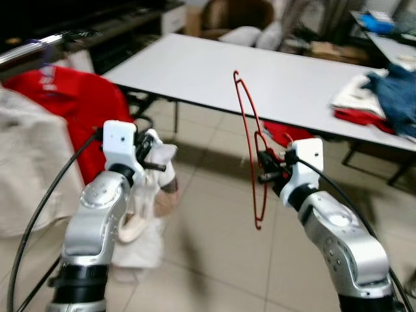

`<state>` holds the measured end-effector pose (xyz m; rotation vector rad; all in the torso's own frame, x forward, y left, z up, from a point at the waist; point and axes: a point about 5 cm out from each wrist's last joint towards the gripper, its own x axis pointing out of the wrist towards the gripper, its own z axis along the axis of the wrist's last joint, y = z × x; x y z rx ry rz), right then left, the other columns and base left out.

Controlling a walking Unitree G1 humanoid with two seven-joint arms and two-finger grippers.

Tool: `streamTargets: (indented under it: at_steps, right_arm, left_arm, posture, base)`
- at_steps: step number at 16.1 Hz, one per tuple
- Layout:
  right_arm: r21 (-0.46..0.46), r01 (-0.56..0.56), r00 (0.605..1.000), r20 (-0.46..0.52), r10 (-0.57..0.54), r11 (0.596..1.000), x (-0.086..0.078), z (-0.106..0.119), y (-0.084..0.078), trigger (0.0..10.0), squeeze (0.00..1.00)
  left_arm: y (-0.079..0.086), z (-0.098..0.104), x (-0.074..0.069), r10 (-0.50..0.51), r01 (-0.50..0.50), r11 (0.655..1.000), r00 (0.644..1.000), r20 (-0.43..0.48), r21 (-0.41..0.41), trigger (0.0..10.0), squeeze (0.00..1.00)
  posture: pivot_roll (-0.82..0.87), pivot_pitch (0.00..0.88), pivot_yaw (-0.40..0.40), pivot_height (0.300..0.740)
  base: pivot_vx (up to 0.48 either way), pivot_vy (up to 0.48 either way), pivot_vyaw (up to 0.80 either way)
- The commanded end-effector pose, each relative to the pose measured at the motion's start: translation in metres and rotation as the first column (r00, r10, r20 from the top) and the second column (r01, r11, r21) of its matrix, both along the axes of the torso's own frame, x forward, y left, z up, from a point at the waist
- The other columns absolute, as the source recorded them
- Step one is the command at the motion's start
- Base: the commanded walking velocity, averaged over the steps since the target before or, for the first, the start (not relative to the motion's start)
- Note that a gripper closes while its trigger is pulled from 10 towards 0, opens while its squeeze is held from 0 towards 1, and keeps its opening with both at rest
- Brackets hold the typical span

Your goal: Hang hanger

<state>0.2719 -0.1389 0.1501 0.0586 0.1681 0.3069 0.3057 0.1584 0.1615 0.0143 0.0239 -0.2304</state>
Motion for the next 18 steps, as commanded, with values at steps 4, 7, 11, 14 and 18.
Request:
streamTargets:
  at_steps: [4,7,11,14,18]
  right_arm:
    - [0.000,0.001,1.000,0.025,-0.001,1.000,0.0026,0.0040,0.0008,10.0,0.00]
    - [-0.001,0.003,1.000,0.026,-0.003,1.000,0.0015,0.0035,0.0004,10.0,0.00]
    - [0.000,0.005,1.000,0.028,-0.005,1.000,0.0014,0.0035,0.0014,10.0,0.00]
    - [0.000,0.002,1.000,0.027,-0.002,1.000,0.0010,0.0022,0.0018,10.0,0.00]
    - [0.005,-0.004,1.000,0.026,0.004,1.000,0.0022,0.0023,0.0031,10.0,0.00]
  left_arm:
    - [0.0008,0.0104,0.0027,-0.004,0.004,1.000,0.999,0.041,0.007,10.0,0.00]
    - [-0.0017,0.0104,0.0040,-0.011,0.011,1.000,0.999,0.043,0.006,10.0,0.00]
    - [-0.0003,0.0107,0.0045,-0.015,0.014,1.000,0.999,0.043,0.010,10.0,0.00]
    - [-0.0009,0.0118,0.0048,-0.018,0.018,1.000,0.999,0.047,0.014,10.0,0.00]
    - [-0.0014,0.0111,0.0040,-0.024,0.023,1.000,0.999,0.047,0.015,10.0,0.00]
  posture:
    - [0.03,0.000,-0.051,0.740]
    - [0.03,0.000,-0.041,0.740]
    - [0.03,0.000,-0.039,0.740]
    - [0.04,0.000,-0.043,0.740]
    - [0.04,0.000,-0.043,0.740]
  base:
    - [0.337,0.000,0.00]
    - [0.340,0.000,0.00]
    - [0.337,0.000,0.00]
    - [0.340,0.000,0.00]
    - [0.338,0.000,0.00]
